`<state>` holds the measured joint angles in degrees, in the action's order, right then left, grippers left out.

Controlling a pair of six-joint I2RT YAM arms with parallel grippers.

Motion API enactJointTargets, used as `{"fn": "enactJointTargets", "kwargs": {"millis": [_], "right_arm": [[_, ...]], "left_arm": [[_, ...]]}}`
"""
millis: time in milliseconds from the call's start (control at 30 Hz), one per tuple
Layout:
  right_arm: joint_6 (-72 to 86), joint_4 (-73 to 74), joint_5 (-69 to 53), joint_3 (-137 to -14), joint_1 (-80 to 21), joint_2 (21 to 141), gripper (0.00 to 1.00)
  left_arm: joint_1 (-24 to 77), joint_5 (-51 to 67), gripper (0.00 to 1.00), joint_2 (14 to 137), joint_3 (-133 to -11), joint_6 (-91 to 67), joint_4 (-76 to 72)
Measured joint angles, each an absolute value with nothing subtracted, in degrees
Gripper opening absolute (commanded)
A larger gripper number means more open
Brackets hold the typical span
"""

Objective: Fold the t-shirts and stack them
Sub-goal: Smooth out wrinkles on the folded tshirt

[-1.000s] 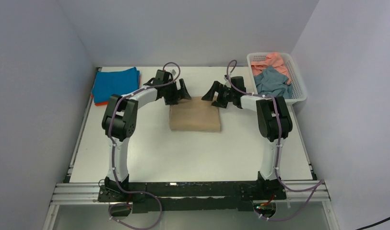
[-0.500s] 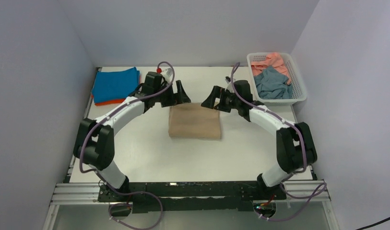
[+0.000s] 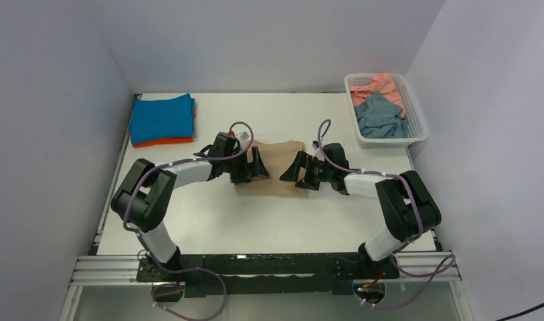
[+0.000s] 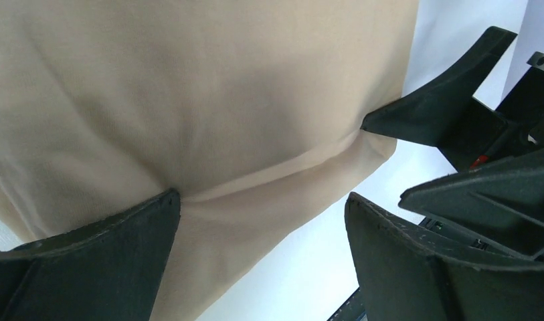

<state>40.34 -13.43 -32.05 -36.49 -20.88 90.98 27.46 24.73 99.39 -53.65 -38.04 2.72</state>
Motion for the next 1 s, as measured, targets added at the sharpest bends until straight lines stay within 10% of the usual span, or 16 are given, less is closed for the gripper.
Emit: {"fn": "enactJointTargets", "kwargs": {"millis": [667, 1000], "right_arm": [[36.4, -5.8, -22.5, -40.4, -19.8, 78.2, 1.00], [38.3, -14.7, -27.3, -49.3, -19.7, 97.7, 1.00]], "left_arm": [[26.9, 11.5, 0.99, 89.9, -59.6, -33.2, 11.1], [24.7, 13.1, 1.00, 108.0, -72.6, -30.7, 10.1]]}}
